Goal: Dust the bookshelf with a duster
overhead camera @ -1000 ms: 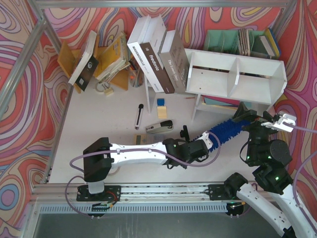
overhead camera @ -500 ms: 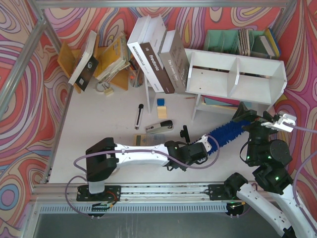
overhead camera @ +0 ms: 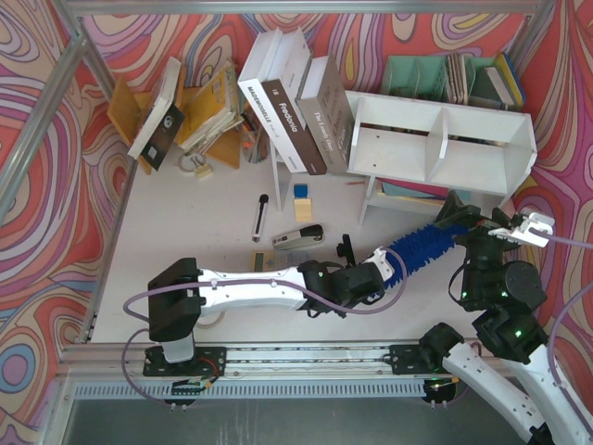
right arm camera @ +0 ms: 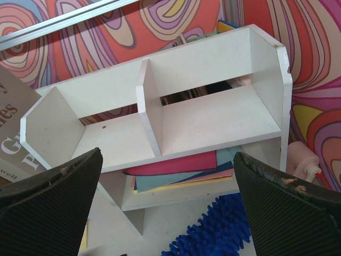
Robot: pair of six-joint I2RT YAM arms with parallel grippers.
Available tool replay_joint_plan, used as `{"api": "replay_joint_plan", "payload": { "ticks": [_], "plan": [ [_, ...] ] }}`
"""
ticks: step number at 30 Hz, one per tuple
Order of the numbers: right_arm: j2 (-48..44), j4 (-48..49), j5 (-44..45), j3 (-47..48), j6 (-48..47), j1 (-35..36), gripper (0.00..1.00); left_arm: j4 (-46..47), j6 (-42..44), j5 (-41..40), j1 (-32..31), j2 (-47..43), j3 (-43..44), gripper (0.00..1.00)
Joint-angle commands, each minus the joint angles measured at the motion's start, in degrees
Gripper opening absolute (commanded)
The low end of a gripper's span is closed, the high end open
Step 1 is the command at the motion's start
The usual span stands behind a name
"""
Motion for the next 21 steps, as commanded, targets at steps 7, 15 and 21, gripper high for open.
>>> {"api": "replay_joint_plan", "payload": {
  "ticks": [7, 15, 21],
  "plan": [
    [-0.2, 1.0, 0.7, -0.1, 0.1, -0.2, 0.99, 5.7, -1.5, 1.5, -0.1, 3.1, -0.9, 0.0],
    [-0.1, 0.7, 0.4, 0.0, 0.3, -0.3, 0.99, 5.0, -0.1, -0.9, -0.1, -1.0, 1.5, 0.0],
    [0.1, 0.7, 0.6, 0.1, 0.2, -0.2, 0.99, 5.4, -0.4, 0.4, 0.3, 1.2, 0.5, 0.0]
  ]
}}
